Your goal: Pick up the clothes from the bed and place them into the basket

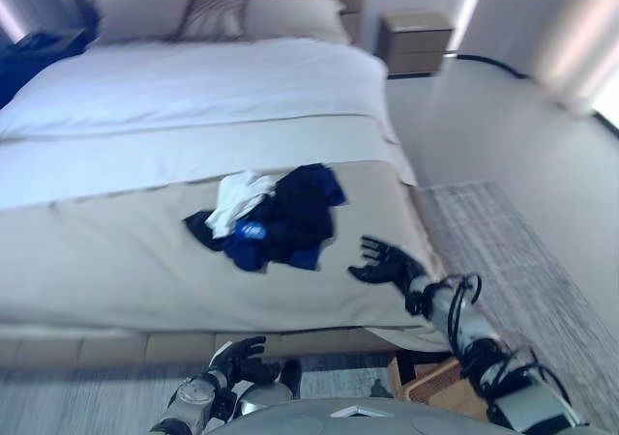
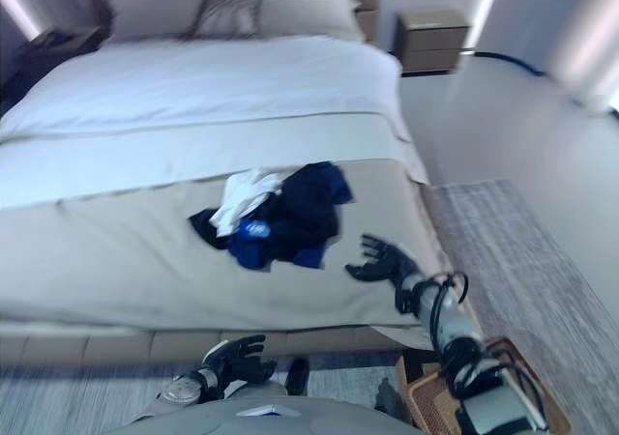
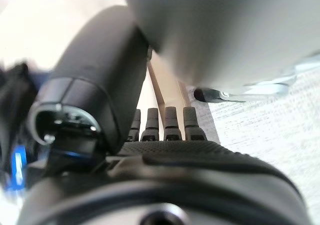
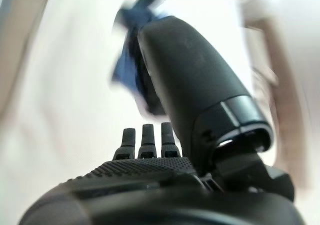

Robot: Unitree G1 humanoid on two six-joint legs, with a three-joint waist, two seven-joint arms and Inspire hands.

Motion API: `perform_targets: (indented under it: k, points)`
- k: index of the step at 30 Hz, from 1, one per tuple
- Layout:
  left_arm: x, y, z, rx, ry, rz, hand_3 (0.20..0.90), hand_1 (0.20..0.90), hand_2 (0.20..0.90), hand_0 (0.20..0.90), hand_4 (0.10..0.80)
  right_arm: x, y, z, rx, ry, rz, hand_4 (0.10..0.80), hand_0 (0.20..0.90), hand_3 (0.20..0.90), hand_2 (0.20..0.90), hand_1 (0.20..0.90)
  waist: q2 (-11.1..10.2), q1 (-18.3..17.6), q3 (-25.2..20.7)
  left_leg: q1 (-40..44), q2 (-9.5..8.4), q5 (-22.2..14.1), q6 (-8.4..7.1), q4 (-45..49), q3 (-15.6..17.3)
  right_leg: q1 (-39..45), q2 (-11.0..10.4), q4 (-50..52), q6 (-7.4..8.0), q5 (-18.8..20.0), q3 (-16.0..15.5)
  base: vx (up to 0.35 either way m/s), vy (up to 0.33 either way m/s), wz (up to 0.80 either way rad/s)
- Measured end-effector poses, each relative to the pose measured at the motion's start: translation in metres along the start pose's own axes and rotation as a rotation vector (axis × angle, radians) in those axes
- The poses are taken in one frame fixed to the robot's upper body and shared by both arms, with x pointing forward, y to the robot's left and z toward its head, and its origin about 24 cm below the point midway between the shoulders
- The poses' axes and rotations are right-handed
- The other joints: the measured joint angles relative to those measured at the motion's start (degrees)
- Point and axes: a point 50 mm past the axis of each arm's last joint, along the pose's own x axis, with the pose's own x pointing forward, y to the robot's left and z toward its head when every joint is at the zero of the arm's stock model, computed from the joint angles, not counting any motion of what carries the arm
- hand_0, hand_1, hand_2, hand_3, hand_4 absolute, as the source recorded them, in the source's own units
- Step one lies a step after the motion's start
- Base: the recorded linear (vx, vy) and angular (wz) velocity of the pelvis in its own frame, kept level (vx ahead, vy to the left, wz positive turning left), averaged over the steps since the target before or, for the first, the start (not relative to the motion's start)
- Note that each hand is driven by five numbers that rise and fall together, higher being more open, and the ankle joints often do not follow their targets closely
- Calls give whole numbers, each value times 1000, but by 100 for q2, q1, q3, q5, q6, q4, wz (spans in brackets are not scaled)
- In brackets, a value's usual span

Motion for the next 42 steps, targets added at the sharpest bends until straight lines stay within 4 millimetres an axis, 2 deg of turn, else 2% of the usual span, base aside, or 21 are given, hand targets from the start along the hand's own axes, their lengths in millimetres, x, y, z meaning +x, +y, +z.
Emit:
perform_targets:
  k: [2, 3, 5, 6, 8, 10, 12, 15, 17, 20, 25, 30, 34, 37, 42]
  points:
    - [2, 7, 11, -4, -31, 15, 900, 900, 900, 900, 800, 10, -34, 48, -180, -83, -175, 800, 900, 900, 900, 900, -86, 228, 197, -85, -88, 6, 12, 31, -231, 76, -72, 14, 32, -22, -229, 83, 97, 61]
    - [2, 8, 13, -4, -34, 16, 900, 900, 900, 900, 800, 12, -38, 56, -204, -96, -202, 800, 900, 900, 900, 900, -112, 270, 210, -75, -107, -11, 25, 32, -250, 84, -91, 18, 47, -34, -243, 46, 96, 38]
    - [3, 11, 17, -9, -48, 24, 900, 900, 900, 900, 800, 16, -48, 85, -309, -135, -281, 800, 900, 900, 900, 900, -164, 503, 246, -135, -242, -18, 37, 124, -365, 132, -174, 32, 85, -59, -381, 53, 33, 35]
    - [4, 13, 20, -6, -59, 27, 900, 900, 900, 900, 800, 18, -54, 95, -342, -129, -319, 800, 900, 900, 900, 900, -172, 613, 256, -193, -292, -61, 6, 190, -507, 152, -209, 31, 115, -82, -493, 18, -12, 56]
    - [3, 23, 23, 10, -61, 51, 900, 900, 900, 900, 800, 19, -63, 105, -368, -121, -373, 800, 900, 900, 900, 900, -204, 844, 339, -337, -383, 20, -21, 337, -683, 120, -256, 115, 115, -83, -511, -96, 17, 60]
    - [0, 36, 18, 26, -28, 75, 900, 900, 900, 900, 800, 20, -72, 112, -386, -91, -411, 800, 900, 900, 900, 900, -187, 1062, 444, -530, -415, -9, -61, 485, -823, 7, -256, 213, 117, -85, -542, -100, 4, 45]
    - [-6, 52, 9, 35, 18, 106, 900, 900, 900, 900, 800, 20, -82, 114, -413, -50, -459, 800, 900, 900, 900, 900, -197, 1298, 590, -703, -450, -36, -101, 561, -937, -97, -262, 256, 173, -126, -577, -22, 5, 42]
    - [-16, 65, -11, 3, 81, 145, 900, 900, 900, 900, 800, 21, -87, 99, -447, 26, -471, 800, 900, 900, 900, 900, -209, 1621, 746, -794, -532, -94, -190, 675, -1098, -68, -282, 271, 210, -155, -746, 25, 14, 33]
    - [-21, 66, -22, -7, 109, 153, 900, 900, 900, 900, 800, 20, -91, 85, -477, 98, -468, 800, 900, 900, 900, 900, -230, 1792, 786, -795, -599, -155, -271, 683, -1188, -10, -314, 284, 233, -195, -869, 73, 45, 30]
    - [-26, 61, -37, -21, 130, 136, 900, 900, 900, 900, 800, 17, -99, 70, -584, 189, -438, 800, 900, 900, 900, 900, -304, 1971, 837, -779, -711, -164, -283, 691, -1300, 89, -375, 277, 303, -290, -1022, 75, 55, 24]
    - [-25, 60, -34, -27, 102, 126, 900, 900, 900, 900, 800, 15, -106, 64, -634, 242, -421, 800, 900, 900, 900, 900, -407, 2055, 892, -816, -774, -191, -253, 805, -1389, 157, -378, 305, 290, -413, -1145, 4, 37, 14]
    - [-23, 63, -24, -31, 51, 118, 900, 900, 900, 900, 800, 12, -112, 54, -642, 297, -427, 800, 900, 900, 900, 900, -408, 2054, 896, -1106, -761, -227, -228, 966, -1459, -61, -329, 428, 279, -472, -1188, -93, -1, 8]
    - [-23, 64, -23, -32, 48, 106, 900, 900, 900, 900, 800, 9, -118, 51, -648, 323, -444, 800, 900, 900, 900, 900, -397, 2126, 904, -1363, -746, -220, -245, 1047, -1494, -341, -336, 595, 286, -489, -1214, -75, 4, 7]
    - [-24, 64, -24, -47, 39, 103, 900, 900, 900, 900, 800, 8, -122, 55, -657, 290, -486, 800, 900, 900, 900, 900, -376, 2177, 930, -1394, -780, -197, -281, 1067, -1540, -345, -352, 602, 301, -499, -1279, -27, -4, 10]
    - [-24, 64, -23, -74, 23, 108, 900, 900, 900, 900, 800, 9, -125, 84, -668, 123, -567, 800, 900, 900, 900, 900, -376, 2215, 943, -1403, -790, -202, -290, 1068, -1549, -338, -351, 593, 317, -530, -1301, 18, 35, 3]
